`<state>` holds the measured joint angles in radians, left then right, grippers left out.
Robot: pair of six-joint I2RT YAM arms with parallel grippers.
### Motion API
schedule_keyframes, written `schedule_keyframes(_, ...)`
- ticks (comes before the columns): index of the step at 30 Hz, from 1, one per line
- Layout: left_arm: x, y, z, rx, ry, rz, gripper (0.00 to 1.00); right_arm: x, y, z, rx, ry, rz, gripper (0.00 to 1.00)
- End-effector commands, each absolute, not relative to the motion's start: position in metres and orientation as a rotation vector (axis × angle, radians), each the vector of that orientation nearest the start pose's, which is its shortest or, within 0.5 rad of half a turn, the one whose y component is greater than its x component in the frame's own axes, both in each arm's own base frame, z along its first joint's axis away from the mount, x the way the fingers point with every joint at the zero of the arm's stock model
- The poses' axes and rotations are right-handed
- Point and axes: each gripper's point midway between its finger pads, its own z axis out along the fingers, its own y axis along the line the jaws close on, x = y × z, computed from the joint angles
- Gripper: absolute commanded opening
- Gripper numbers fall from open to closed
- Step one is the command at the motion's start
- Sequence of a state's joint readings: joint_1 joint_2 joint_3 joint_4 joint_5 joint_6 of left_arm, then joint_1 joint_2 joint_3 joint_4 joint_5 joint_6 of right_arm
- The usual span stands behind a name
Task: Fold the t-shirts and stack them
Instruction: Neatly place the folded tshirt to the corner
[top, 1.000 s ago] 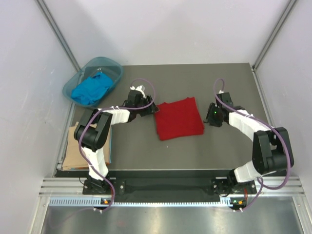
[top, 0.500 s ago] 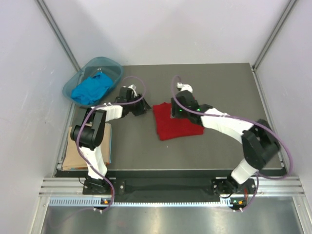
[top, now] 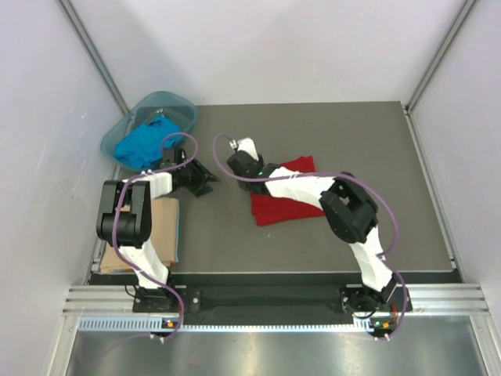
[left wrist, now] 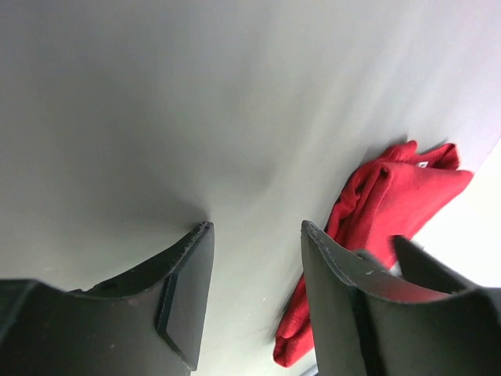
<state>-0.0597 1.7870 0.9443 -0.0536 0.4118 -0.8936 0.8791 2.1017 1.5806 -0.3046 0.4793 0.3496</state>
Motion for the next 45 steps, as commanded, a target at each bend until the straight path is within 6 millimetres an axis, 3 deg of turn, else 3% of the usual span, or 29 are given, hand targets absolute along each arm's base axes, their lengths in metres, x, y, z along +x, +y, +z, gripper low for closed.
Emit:
schedule_keyframes(1, 0.395, -0.124, 0.042, -0.909, 2.431, -0.969, 0.53, 0.382, 0.373, 0.075, -0.459, 2.216, -0.073, 0.54)
schedule_keyframes(6, 0.395, -0.123, 0.037, -0.913, 2.426, -0.982, 0.52, 0.369, 0.367, 0.055, -0.5, 2.239, -0.151, 0.54)
schedule_keyframes(11, 0.392, -0.124, 0.034, -0.928, 2.432, -0.99, 0.51, 0.368, 0.355, 0.046, -0.517, 2.238, -0.272, 0.52)
schedule_keyframes(21, 0.393, -0.129, 0.035, -0.895, 2.394, -1.027, 0.5, 0.358, 0.349, 0.02, -0.555, 2.272, -0.293, 0.32)
schedule_keyframes(22, 0.395, -0.131, 0.037, -0.872, 2.382, -1.034, 0.5, 0.358, 0.349, 0.021, -0.552, 2.269, -0.291, 0.19)
schedule_keyframes(25, 0.4, -0.145, 0.048, -0.741, 2.329, -1.086, 0.5, 0.358, 0.346, 0.029, -0.518, 2.255, -0.278, 0.0)
schedule_keyframes(26, 0.401, -0.15, 0.05, -0.707, 2.321, -1.096, 0.5, 0.361, 0.35, 0.041, -0.489, 2.232, -0.232, 0.0)
schedule_keyframes(28, 0.4, -0.166, 0.055, -0.61, 2.302, -1.133, 0.51, 0.357, 0.348, 0.041, -0.485, 2.239, -0.179, 0.0)
schedule_keyframes(29, 0.405, -0.171, 0.059, -0.566, 2.265, -1.152, 0.51, 0.361, 0.354, 0.057, -0.45, 2.208, -0.103, 0.0)
schedule_keyframes(31, 0.401, -0.185, 0.056, -0.522, 2.257, -1.199, 0.53, 0.354, 0.349, 0.054, -0.452, 2.218, -0.061, 0.0)
schedule_keyframes(32, 0.406, -0.189, 0.062, -0.485, 2.216, -1.222, 0.54, 0.357, 0.351, 0.067, -0.427, 2.193, -0.019, 0.0)
schedule_keyframes(38, 0.4, -0.212, 0.05, -0.435, 2.192, -1.327, 0.57, 0.358, 0.338, 0.073, -0.401, 2.19, 0.039, 0.0)
schedule_keyframes(45, 0.384, -0.241, 0.049, -0.445, 2.13, -1.474, 0.59, 0.361, 0.339, 0.075, -0.381, 2.193, 0.072, 0.0)
